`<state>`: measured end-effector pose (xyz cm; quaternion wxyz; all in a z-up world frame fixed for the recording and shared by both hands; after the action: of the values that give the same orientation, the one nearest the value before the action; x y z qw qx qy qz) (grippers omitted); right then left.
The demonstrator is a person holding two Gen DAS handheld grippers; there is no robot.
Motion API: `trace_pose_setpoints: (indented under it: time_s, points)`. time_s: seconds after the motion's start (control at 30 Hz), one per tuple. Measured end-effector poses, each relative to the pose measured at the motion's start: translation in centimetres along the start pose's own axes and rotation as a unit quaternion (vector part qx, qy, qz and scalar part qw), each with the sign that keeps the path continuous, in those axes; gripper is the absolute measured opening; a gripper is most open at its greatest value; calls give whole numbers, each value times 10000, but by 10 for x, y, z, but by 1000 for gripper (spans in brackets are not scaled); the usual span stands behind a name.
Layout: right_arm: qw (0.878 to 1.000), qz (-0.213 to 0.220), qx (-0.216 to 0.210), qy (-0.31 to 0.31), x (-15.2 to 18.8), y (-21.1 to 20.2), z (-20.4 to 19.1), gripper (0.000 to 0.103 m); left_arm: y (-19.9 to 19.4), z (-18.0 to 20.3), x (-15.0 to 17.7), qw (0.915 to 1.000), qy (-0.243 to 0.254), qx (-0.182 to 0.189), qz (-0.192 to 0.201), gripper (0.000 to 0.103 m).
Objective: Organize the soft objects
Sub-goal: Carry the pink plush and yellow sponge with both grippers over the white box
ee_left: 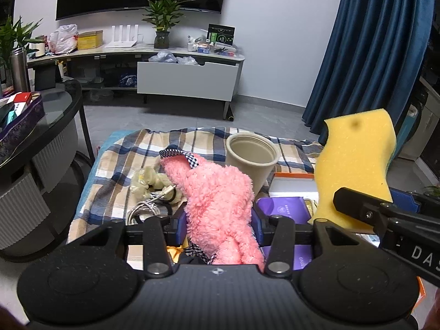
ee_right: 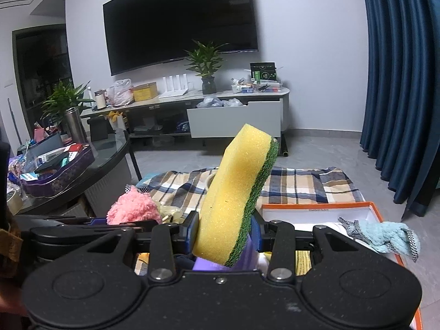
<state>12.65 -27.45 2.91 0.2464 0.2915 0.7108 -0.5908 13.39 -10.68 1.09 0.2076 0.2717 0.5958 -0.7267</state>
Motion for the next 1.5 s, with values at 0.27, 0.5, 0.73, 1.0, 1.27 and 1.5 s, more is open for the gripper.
trace_pose_setpoints:
  time_s: [0.27,0.5,0.73,1.0,1.27,1.5]
  points:
    - [9999,22,121,113,2,-5,15,48,1,10,3,10000,51,69,-49,45]
    - [9995,54,218,224,3,-9,28,48,1,21,3,9998,131,157,-61,45]
    - [9990,71,305,331,6,-12,38,48,2,32,3,9995,210,227,-64,45]
    - [9983,76,383,422,8,-14,49,48,3,45,4,9990,305,304,-82,45]
    - [9972,98,528,517,9,-18,65,48,6,60,3,9981,429,424,-109,46]
    - [9955,88,690,642,14,-23,83,48,12,75,6,9968,559,544,-179,46]
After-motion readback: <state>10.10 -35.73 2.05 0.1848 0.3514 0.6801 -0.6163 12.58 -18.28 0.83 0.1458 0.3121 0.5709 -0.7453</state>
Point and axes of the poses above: each gripper's, at about its wrist camera, not at the fingertips, and y roughly the way its jaws point, z to its right, x to its underside, the point moved 6 cm from there along y, roughly the way its jaws point, and after that the axes turned 11 degrees about -z, right-handed, at the moved point
